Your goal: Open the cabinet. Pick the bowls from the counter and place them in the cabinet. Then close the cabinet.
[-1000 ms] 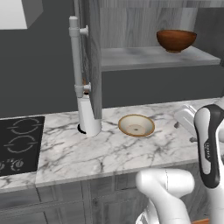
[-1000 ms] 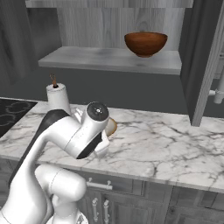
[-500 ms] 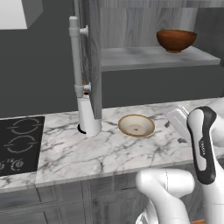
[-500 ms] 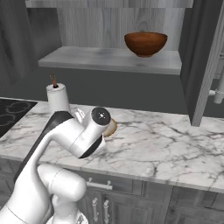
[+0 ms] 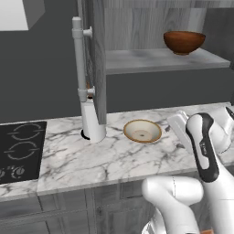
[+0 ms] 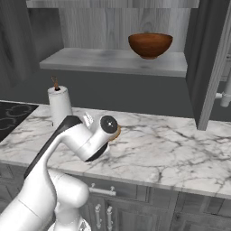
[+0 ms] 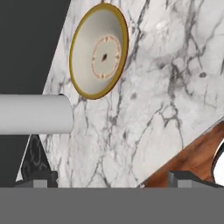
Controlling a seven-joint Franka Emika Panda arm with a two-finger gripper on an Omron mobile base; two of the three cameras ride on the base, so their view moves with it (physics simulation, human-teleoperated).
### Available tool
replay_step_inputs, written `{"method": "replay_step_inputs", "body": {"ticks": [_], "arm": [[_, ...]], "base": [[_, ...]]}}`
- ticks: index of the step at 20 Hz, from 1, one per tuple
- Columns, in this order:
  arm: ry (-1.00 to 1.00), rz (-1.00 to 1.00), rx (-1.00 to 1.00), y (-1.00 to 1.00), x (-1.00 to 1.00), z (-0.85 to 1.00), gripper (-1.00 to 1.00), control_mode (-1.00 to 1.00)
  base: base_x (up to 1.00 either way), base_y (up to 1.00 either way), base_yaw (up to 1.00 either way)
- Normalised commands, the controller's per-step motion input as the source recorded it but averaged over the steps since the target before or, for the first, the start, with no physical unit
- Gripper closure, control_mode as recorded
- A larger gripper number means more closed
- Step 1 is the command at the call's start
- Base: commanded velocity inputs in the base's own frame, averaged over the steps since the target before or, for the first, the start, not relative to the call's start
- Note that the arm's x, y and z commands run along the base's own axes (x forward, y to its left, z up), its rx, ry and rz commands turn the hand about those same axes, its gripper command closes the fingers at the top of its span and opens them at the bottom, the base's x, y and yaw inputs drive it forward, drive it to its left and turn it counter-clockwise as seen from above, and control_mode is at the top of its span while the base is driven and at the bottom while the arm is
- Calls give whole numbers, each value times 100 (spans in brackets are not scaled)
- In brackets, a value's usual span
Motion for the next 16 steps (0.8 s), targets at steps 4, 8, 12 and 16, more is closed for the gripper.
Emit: {"method": "replay_step_inputs", "body": {"ticks": [4,8,12,16], "arm": [[0,-3,0,0,51,-20,-100,-100],[0,-4,0,0,56,-24,-100,-100],[0,-3,0,0,54,-28,-100,-100],[2,-2,3,0,47,-31,-100,-100]], "base": [[0,0,0],[0,0,0],[0,0,0],[0,0,0]]}}
